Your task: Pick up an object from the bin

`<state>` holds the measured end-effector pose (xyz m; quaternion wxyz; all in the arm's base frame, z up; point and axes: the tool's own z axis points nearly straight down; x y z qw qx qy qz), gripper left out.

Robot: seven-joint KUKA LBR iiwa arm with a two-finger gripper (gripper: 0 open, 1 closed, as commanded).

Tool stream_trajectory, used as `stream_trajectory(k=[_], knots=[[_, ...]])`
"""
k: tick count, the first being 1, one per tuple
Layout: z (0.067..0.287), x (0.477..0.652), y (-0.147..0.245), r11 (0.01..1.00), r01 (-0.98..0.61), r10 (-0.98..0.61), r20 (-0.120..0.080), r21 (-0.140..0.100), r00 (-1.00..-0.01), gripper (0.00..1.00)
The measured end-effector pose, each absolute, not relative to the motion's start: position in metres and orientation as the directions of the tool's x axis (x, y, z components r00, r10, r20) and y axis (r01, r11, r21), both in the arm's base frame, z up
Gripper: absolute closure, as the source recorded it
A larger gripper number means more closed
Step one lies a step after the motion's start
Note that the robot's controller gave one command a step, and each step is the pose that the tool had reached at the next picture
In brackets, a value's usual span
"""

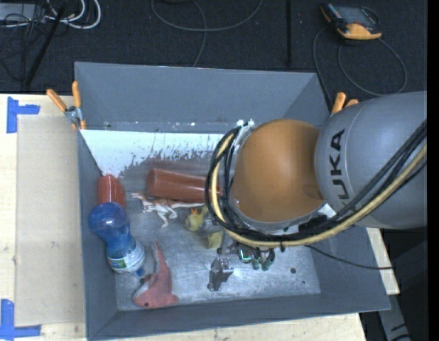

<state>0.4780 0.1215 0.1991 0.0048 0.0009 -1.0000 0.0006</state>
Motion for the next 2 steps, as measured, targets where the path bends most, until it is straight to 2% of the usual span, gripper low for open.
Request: stream_trajectory(k=[1,2], knots=[[0.202,0.48,0.121,1.0,0.002,0.002,0.003,0.0,-1.0,0.0],[0.144,0.488,0.165,0.993,-0.117,-0.117,-0.001,0.0,-0.993,0.0]])
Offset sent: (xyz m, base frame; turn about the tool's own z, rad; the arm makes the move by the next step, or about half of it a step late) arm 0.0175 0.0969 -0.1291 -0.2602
